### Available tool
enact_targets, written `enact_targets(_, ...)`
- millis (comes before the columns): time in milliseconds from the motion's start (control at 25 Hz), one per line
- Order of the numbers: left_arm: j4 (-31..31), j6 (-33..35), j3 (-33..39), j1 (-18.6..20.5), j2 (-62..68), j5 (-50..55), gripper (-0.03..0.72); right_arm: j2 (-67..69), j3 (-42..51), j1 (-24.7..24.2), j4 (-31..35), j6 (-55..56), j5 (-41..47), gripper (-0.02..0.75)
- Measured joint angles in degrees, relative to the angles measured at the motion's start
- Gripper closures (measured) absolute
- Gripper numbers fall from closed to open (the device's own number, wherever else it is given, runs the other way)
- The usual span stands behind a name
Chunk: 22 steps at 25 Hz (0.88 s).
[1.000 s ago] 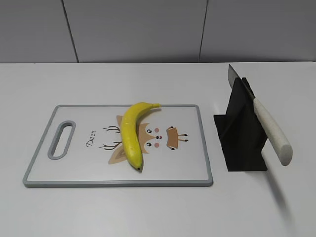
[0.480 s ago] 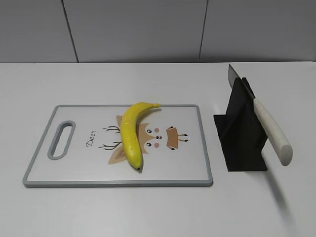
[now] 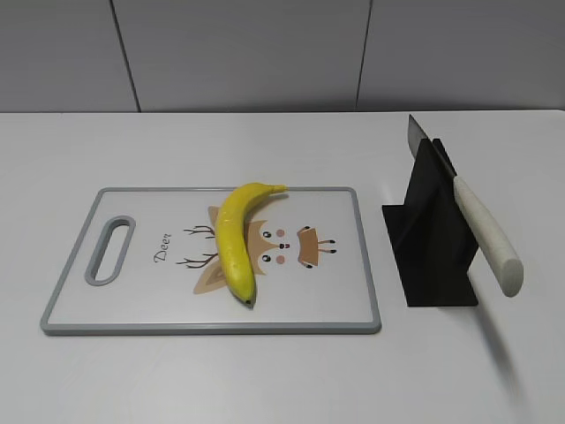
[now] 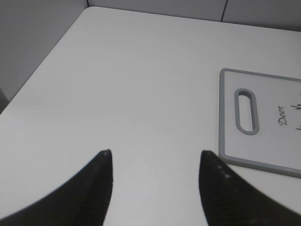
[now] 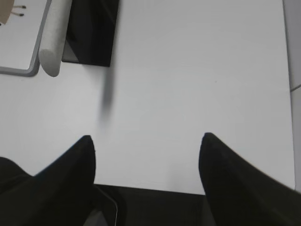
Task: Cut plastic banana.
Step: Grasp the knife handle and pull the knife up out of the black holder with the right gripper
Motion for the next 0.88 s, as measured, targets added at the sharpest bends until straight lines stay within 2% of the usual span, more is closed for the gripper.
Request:
enact_targets(280, 0.0, 0.0, 0.0, 0.0, 0.0, 0.0, 0.119, 19.5, -10.4, 0.0, 1.3, 0.0, 3.6, 0.202)
enact_targets(600, 0.0, 0.0, 0.0, 0.0, 0.0, 0.0, 0.119, 39.8, -22.8, 0.3, 1.8, -0.7, 3.8, 0.216)
enact_targets(720, 0.0, 0.0, 0.0, 0.0, 0.0, 0.0, 0.127, 45.0, -25.7, 2.6, 1.7, -0.8, 3.7, 0.216)
enact_targets(880, 0.0, 0.0, 0.0, 0.0, 0.0, 0.0, 0.129, 50.4, -27.9, 8.3, 1.6, 1.0, 3.7, 0.216)
